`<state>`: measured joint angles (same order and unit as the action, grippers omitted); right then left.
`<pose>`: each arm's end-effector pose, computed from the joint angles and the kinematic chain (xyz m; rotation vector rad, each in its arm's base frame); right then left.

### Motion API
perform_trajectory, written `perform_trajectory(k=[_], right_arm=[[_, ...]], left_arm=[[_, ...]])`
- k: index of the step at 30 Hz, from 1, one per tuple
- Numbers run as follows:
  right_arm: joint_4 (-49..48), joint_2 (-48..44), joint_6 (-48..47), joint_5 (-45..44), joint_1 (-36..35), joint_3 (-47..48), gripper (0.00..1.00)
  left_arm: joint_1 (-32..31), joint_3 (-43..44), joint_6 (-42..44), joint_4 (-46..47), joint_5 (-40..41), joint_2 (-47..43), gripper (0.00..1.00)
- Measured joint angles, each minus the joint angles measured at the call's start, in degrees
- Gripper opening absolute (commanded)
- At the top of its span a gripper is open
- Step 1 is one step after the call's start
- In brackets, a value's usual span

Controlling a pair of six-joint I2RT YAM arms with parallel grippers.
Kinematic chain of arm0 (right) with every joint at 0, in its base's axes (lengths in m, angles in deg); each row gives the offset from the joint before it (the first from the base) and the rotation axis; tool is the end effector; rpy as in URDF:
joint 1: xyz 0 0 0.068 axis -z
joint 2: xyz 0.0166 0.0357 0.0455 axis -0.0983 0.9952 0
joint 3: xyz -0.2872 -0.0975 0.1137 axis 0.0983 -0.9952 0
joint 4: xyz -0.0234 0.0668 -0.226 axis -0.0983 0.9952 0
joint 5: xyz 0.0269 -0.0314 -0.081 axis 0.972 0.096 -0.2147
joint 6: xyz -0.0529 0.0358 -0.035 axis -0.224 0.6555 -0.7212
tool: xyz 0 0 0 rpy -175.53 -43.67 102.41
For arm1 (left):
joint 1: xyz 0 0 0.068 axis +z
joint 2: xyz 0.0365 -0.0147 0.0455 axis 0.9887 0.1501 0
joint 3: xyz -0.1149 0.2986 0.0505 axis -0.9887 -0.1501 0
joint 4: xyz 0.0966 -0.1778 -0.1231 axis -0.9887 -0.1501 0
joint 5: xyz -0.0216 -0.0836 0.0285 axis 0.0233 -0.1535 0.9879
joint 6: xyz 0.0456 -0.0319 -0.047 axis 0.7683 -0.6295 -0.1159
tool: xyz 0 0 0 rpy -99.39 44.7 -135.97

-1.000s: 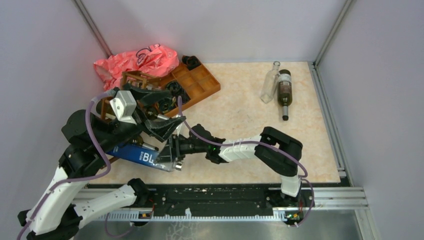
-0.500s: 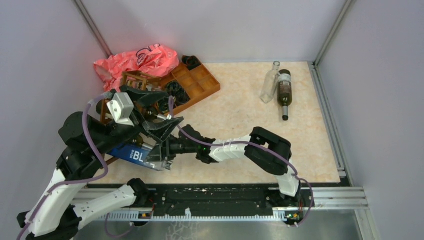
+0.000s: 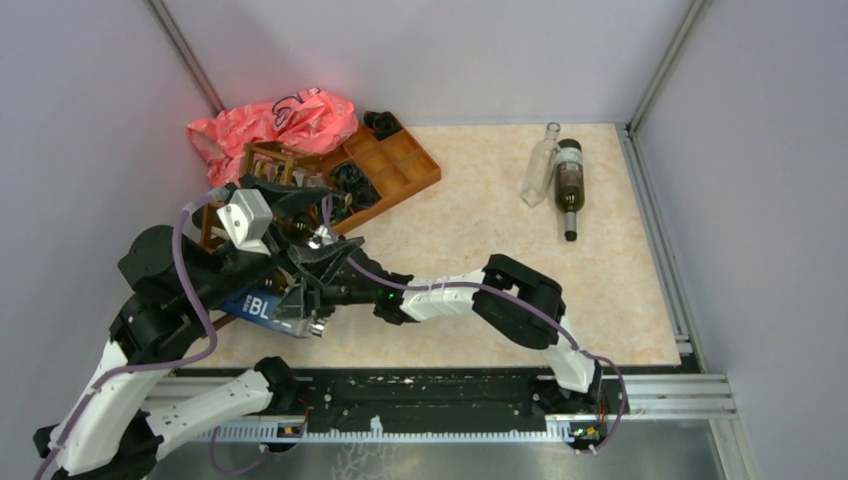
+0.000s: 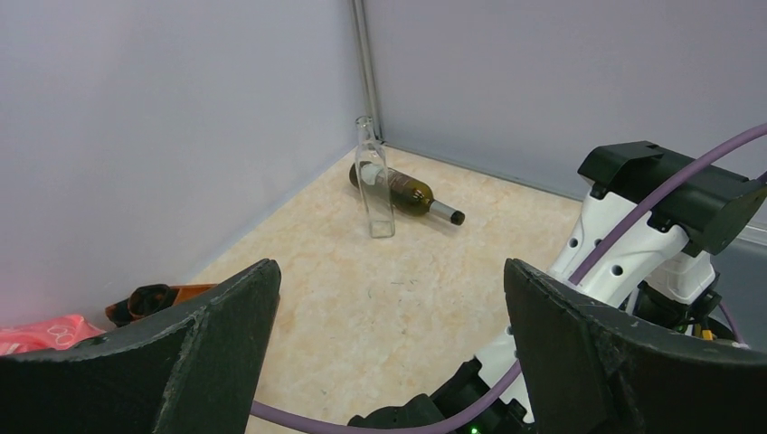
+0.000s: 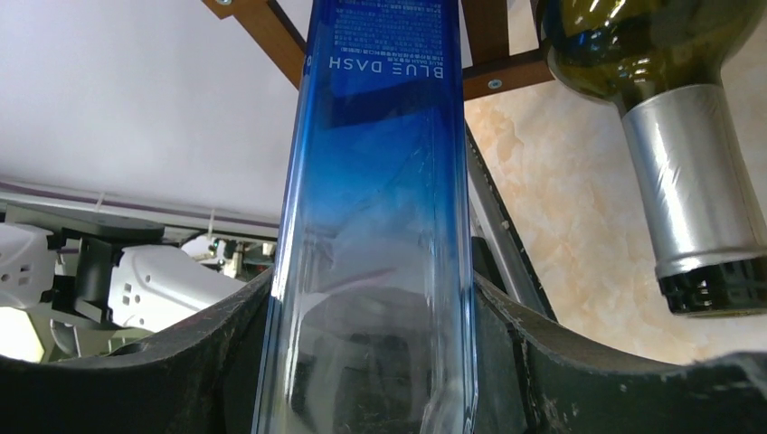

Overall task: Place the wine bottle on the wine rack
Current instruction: Place the wine bottle in the wine rack.

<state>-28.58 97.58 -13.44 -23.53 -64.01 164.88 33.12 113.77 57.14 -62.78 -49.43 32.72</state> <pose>0.1570 0.4796 0.2738 -0.4325 2.0928 1.8691 0.0391 -0.0561 0.5155 0.7623 1.2290 -0.6993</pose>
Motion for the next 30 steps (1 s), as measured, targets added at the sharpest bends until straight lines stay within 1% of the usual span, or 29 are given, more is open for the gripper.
perform_trajectory(k=[14,30], right_arm=[[-0.3,6.9,2.9,-1.1,-0.7,8.3,0.00],[2.5,12.0,2.5,-1.7,-0.7,16.7,0.00]], left_arm=[[0.0,0.0,1.6,-2.5,0.8,-0.9,0.99],[0.0,1.2,3.6,-5.1,1.9,-1.0,0.99]])
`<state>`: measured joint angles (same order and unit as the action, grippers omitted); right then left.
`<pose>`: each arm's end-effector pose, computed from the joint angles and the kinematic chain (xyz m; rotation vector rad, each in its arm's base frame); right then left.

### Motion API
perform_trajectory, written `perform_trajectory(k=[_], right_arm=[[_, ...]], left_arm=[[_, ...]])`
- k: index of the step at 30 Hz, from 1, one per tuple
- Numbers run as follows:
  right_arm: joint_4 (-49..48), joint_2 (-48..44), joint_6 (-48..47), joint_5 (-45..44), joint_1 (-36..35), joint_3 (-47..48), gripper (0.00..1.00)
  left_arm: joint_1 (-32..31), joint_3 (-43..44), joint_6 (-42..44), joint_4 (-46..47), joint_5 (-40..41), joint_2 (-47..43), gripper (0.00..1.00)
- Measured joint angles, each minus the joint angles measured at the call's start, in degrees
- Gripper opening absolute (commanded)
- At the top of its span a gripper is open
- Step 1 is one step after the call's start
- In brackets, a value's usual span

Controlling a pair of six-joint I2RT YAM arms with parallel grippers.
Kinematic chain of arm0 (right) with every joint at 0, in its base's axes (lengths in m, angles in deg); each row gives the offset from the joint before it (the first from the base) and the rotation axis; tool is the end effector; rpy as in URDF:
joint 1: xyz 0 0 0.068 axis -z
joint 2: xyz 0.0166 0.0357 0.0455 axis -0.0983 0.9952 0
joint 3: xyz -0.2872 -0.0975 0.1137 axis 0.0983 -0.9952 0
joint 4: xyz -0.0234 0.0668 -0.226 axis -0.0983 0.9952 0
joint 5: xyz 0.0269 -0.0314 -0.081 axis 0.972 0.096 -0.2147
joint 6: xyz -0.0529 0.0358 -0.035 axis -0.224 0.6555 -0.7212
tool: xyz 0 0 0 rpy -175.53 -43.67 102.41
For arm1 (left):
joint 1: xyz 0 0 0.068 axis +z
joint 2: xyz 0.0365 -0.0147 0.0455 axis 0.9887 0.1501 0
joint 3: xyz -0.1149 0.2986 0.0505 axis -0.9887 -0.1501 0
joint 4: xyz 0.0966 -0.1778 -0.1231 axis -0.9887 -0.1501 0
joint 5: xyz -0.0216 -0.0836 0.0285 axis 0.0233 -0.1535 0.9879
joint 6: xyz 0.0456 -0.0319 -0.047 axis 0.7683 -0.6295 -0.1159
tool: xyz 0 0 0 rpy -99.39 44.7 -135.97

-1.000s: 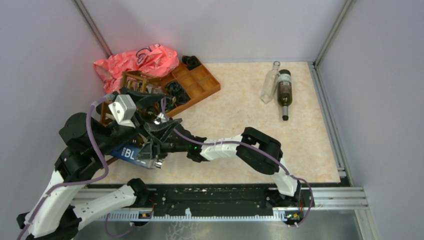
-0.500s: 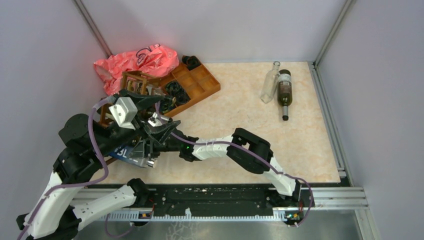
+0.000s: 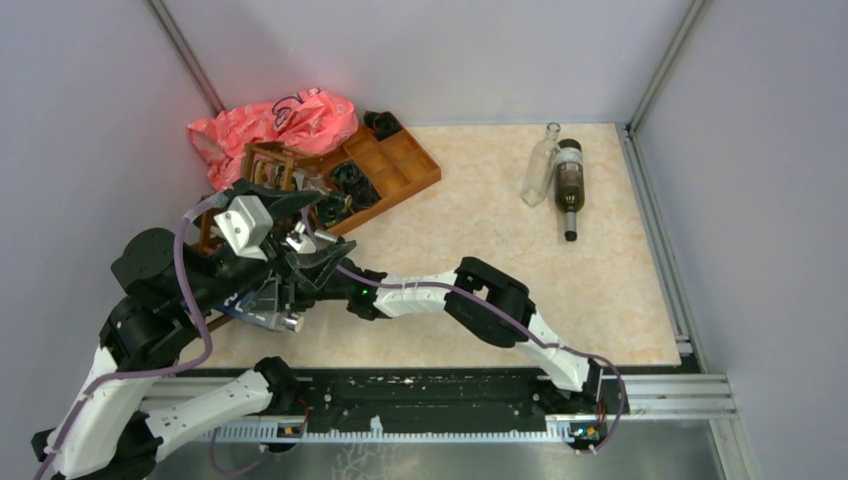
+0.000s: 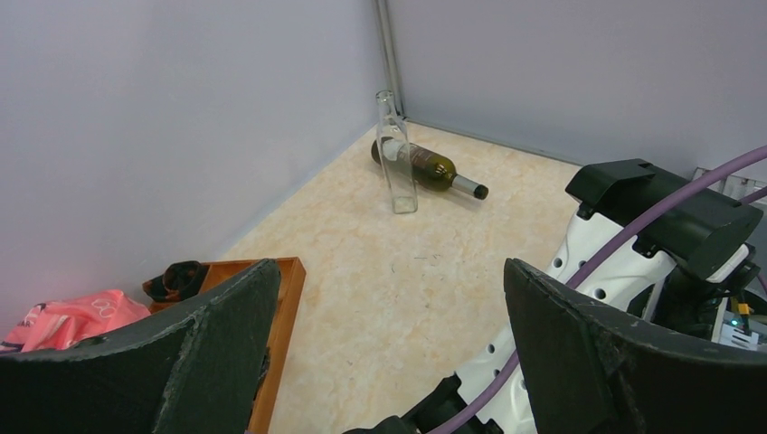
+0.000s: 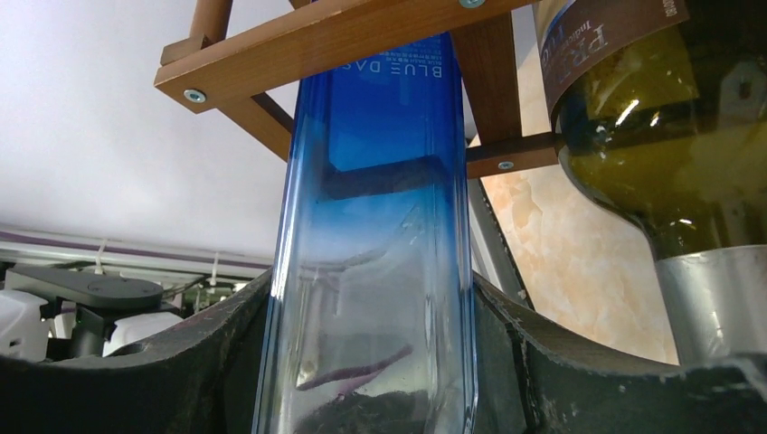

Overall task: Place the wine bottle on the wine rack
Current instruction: Place the wine bottle in the wine rack.

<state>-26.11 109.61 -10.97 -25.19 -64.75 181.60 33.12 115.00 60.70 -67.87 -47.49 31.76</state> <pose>0.1736 0.5406 0.2580 -0.3785 2.0687 1.9095 0.0347 -0.0481 0.5104 0.7953 1.2591 -0.6187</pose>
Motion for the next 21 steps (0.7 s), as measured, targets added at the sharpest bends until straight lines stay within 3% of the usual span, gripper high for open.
perform_trajectory(k=[21], right_arm=[[7.0,5.6,-4.8,0.0,-0.2,11.6,0.01]], left_arm=[[0.0,1.4,2.3,-4.3,6.2,-3.3,0.99]])
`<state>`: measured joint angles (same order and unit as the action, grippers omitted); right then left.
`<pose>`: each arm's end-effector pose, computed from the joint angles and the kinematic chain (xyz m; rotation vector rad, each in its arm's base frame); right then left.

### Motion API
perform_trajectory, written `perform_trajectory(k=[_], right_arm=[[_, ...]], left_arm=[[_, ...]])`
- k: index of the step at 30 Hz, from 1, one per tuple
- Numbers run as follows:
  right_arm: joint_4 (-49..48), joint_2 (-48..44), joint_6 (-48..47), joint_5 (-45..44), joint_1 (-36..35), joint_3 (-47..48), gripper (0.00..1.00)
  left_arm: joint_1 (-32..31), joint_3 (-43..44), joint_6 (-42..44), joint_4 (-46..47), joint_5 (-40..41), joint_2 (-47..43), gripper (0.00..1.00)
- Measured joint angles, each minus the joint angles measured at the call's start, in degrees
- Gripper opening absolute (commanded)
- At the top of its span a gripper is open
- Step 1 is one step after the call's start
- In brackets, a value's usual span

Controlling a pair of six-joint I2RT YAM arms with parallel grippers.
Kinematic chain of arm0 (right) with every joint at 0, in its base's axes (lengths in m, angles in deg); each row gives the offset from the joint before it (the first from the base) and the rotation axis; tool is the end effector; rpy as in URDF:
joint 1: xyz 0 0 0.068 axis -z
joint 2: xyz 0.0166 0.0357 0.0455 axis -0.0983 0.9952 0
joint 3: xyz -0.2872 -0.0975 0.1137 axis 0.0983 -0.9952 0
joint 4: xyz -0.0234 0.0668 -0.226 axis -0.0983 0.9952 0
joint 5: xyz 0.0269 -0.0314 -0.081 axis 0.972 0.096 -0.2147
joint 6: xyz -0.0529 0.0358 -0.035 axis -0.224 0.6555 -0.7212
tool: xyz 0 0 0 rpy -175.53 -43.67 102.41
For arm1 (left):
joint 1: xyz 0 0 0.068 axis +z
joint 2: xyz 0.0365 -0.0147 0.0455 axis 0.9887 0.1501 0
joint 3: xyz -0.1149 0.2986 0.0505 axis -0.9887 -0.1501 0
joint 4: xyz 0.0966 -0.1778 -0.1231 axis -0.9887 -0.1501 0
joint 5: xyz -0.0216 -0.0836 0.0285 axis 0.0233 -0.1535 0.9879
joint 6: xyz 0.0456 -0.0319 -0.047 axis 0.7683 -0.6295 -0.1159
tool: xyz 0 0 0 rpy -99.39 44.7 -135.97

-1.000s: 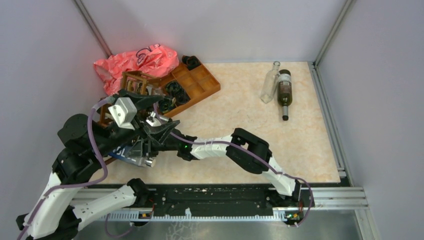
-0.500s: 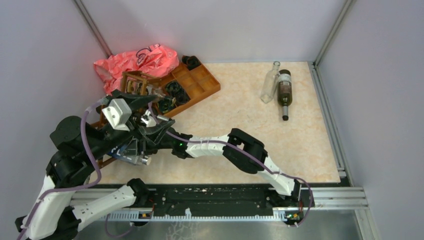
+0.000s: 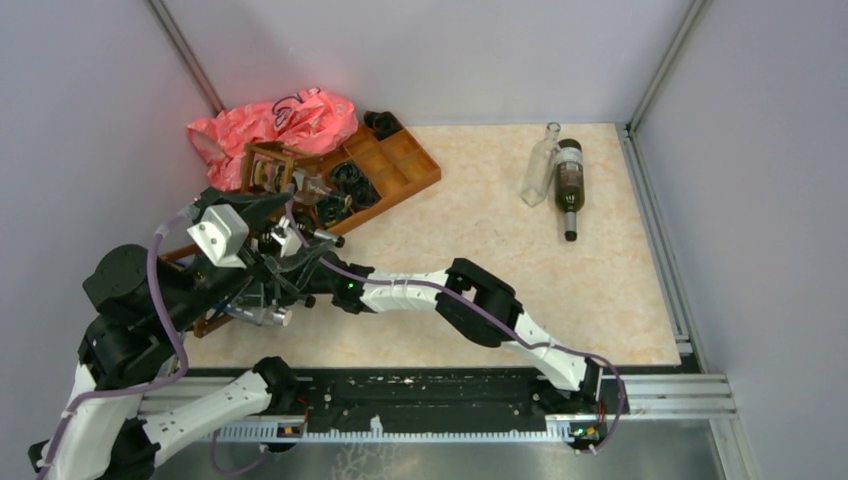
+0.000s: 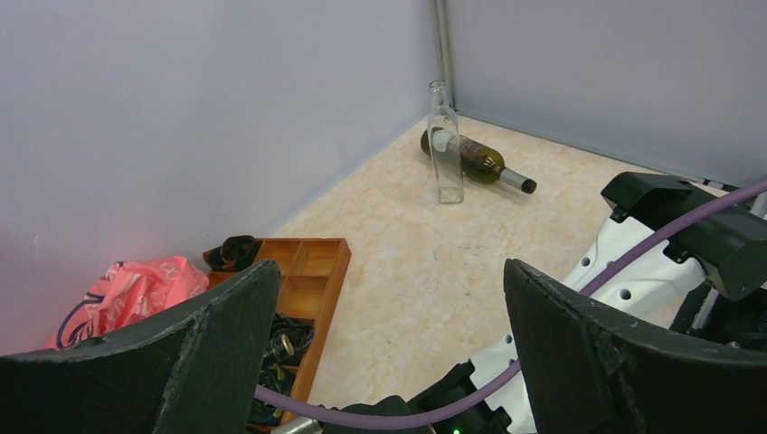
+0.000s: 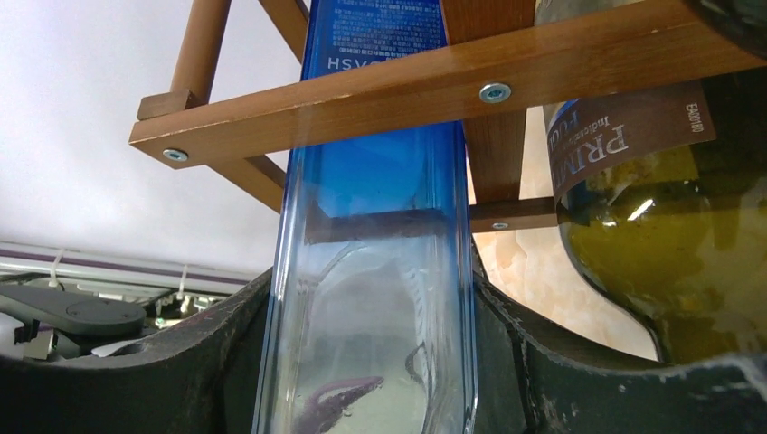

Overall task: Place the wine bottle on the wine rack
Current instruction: Place the wine bottle in the wine rack.

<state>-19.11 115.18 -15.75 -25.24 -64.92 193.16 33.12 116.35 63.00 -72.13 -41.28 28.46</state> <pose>0.1820 0.5694 0.2569 -0.4593 2.0411 1.8504 0.0223 -0.0243 0.5084 0.7349 1.2753 -0.5092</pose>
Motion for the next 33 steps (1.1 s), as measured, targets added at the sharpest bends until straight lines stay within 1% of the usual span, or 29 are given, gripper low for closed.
perform_trajectory(k=[1,6,8,14,20,27,33], right_arm=[[0.2,0.4,-0.2,0.0,0.0,0.6,0.04],[0.7,2.3,-0.9,-0.1,-0.2,3.5,0.12],[0.8,2.7,-1.1,-0.2,-0.2,4.1,0.17],[1.1,3.1,-1.3,-0.1,-0.2,4.8,0.44],[1.7,3.1,-2.4,0.1,-0.2,5.0,0.65],[2.2,3.1,-5.9,-0.4,-0.1,5.5,0.77],[3.7,2.9,-9.1,-0.6,-0.2,7.3,0.85]], left_arm=[[0.0,0.0,0.2,-0.2,0.4,-0.3,0.99],[0.0,0.0,0.7,-0.9,2.0,-1.4,0.99],[0.0,0.0,0.9,-1.1,2.6,-1.9,0.99],[0.0,0.0,1.0,-1.5,3.8,-3.1,0.99],[0.0,0.0,1.0,-1.6,4.1,-3.2,0.99],[0.0,0.0,0.4,-1.6,4.0,-3.6,0.99],[0.0,0.0,0.0,-1.6,4.0,-3.7,0.99]])
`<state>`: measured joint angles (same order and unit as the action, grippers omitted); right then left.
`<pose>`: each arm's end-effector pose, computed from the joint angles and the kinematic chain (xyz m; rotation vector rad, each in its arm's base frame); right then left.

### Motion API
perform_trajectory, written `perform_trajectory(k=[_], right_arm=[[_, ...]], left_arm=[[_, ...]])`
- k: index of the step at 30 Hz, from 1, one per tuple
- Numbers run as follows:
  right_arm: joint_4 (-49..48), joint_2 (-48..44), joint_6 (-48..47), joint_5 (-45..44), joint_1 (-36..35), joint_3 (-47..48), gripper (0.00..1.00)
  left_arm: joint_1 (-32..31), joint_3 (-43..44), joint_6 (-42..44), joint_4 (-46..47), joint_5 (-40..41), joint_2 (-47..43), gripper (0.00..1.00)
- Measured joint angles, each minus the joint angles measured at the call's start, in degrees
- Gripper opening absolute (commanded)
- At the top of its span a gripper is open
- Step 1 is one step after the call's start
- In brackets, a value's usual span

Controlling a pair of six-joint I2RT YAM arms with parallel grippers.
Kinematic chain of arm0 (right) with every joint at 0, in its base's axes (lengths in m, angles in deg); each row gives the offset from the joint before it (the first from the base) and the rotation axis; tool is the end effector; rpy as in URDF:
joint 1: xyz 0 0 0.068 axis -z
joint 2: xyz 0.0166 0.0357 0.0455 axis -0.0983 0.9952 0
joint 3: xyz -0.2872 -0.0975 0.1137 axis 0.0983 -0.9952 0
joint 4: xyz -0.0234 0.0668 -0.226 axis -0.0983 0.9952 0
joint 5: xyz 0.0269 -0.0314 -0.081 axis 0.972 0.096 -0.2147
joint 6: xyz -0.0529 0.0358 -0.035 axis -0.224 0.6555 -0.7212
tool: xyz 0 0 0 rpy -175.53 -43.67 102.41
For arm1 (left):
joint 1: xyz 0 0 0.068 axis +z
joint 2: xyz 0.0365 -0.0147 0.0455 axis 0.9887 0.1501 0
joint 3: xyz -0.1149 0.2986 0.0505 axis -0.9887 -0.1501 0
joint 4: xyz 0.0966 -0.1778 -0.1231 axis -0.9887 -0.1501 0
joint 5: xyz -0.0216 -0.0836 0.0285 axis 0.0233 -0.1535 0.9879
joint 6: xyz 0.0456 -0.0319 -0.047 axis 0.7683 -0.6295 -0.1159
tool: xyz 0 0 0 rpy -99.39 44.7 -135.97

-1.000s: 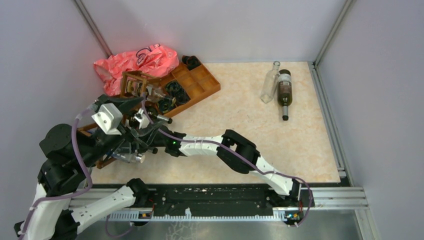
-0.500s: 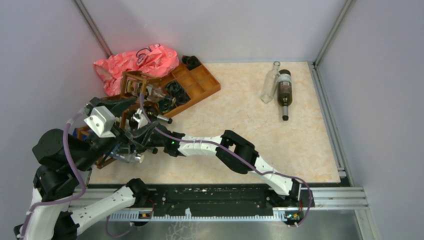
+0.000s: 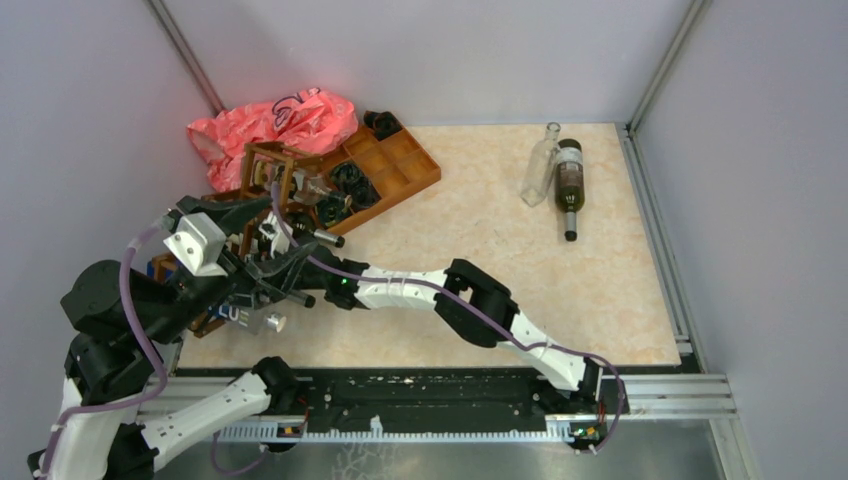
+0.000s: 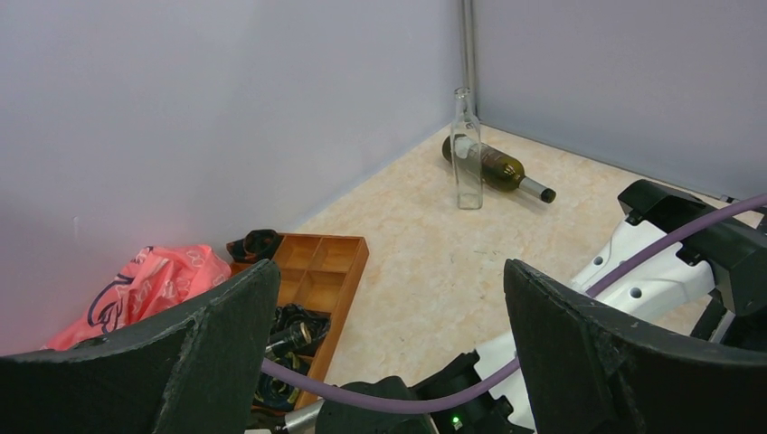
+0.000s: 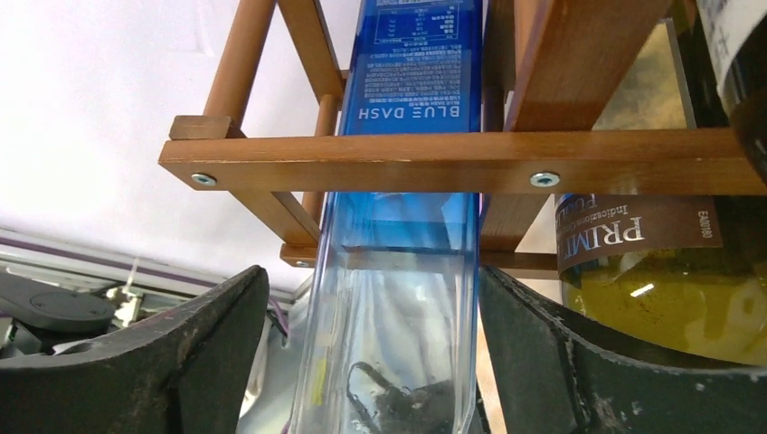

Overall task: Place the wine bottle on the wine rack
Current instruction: Place the wine bottle in the wine rack.

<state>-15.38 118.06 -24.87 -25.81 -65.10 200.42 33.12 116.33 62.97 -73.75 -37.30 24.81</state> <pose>0.1858 0.5841 0.2634 -0.5959 1.9302 1.7584 0.0091 -0.0032 0.5046 0.6642 1.2702 -0.4666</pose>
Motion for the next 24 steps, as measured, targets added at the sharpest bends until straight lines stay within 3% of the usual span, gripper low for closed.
perform_trajectory(k=[7,24], right_arm=[[4.0,-3.7,-7.8,-1.2,0.0,-0.5,0.94],[3.9,-23.5,-22.4,-2.2,0.0,-19.7,0.95]], left_arm=[[0.0,0.0,-0.3,0.0,-0.6,0.0,0.99],[0.0,0.9,-4.3,3.5,-5.0,0.0,0.99]])
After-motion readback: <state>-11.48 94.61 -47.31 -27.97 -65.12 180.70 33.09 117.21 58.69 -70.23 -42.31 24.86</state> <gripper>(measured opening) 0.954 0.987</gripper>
